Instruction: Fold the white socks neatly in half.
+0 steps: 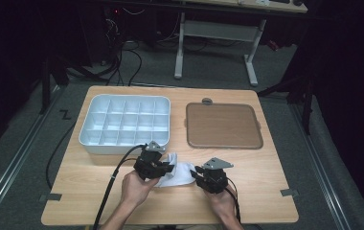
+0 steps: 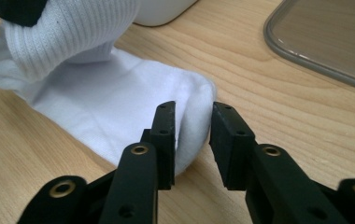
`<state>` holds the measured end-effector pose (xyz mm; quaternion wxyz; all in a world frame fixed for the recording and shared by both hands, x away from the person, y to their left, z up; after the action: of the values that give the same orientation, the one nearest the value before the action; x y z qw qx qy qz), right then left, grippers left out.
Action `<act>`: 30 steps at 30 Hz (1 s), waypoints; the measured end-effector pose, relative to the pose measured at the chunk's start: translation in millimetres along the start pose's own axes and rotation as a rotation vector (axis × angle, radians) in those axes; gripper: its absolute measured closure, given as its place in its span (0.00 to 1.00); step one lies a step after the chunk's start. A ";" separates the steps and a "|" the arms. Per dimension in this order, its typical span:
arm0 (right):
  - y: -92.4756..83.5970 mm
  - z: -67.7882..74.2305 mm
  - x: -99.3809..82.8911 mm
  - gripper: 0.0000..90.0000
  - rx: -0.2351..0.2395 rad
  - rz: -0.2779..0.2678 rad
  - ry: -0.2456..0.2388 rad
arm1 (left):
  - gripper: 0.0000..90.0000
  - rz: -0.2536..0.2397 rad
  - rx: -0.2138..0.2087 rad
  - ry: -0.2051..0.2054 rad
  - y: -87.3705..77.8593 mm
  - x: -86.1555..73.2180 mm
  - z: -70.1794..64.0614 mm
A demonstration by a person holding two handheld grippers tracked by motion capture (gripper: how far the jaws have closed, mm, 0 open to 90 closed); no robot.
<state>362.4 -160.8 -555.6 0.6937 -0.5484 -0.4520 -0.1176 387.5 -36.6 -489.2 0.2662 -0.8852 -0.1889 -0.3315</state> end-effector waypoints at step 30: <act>9.4 -3.6 -10.0 0.88 -0.003 0.052 0.024 | 0.89 0.128 0.028 0.113 55.3 -42.9 -8.8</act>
<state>364.8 -163.7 -569.3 0.7011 -0.5596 -0.4288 -0.1068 381.1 -92.2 -532.2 0.3095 -0.8716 -0.1213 -0.3604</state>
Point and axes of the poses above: each handheld gripper's, and its own axes: y roughly forward along the jaws, x roughly out of its top, z roughly to its left, the point moved 6 cm from there along y, roughly forward along the jaws, and after that the axes turned 6 degrees about -x, right-handed, at the moved point
